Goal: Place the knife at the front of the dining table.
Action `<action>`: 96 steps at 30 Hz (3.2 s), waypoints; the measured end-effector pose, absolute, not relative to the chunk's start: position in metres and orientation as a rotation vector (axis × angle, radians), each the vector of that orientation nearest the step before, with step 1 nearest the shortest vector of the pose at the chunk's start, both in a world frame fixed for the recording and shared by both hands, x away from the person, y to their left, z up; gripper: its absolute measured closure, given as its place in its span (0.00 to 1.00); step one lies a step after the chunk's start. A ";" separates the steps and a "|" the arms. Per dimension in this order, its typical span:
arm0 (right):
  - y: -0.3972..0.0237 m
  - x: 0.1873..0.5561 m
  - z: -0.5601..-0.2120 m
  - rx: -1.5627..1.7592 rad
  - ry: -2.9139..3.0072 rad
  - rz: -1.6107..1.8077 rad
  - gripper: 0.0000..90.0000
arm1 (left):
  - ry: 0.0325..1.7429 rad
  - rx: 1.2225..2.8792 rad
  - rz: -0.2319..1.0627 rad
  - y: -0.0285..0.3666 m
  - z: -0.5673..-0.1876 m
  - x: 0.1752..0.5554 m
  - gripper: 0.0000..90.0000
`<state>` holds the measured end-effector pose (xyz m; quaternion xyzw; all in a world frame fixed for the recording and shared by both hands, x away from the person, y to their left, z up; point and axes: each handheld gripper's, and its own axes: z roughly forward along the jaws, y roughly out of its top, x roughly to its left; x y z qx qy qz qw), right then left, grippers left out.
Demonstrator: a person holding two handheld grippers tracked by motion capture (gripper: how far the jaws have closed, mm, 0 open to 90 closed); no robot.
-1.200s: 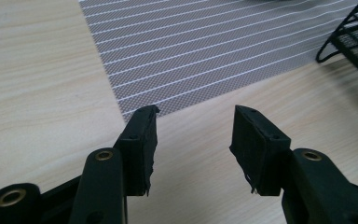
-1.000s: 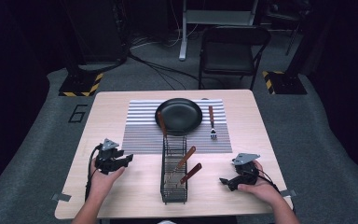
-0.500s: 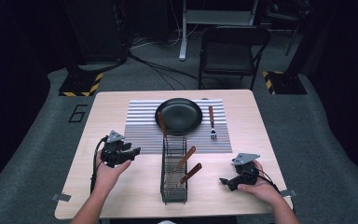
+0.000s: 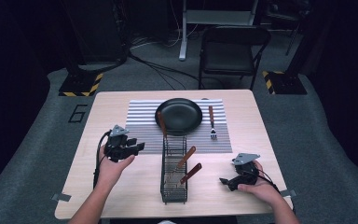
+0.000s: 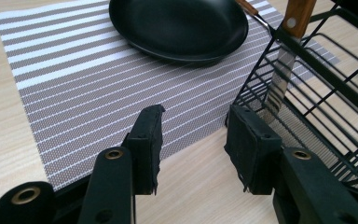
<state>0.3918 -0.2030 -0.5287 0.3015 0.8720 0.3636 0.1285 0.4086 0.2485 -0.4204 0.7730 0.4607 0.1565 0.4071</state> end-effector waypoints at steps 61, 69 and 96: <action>-0.203 0.392 -0.529 0.876 2.537 1.057 0.00 | 1.067 1.908 0.361 0.174 -0.402 0.438 0.74; -0.203 0.392 -0.529 0.875 2.536 1.057 0.00 | 1.051 1.915 0.369 0.172 -0.404 0.438 0.81; -0.203 0.392 -0.529 0.876 2.536 1.058 0.00 | 0.942 1.965 0.355 0.160 -0.399 0.430 0.86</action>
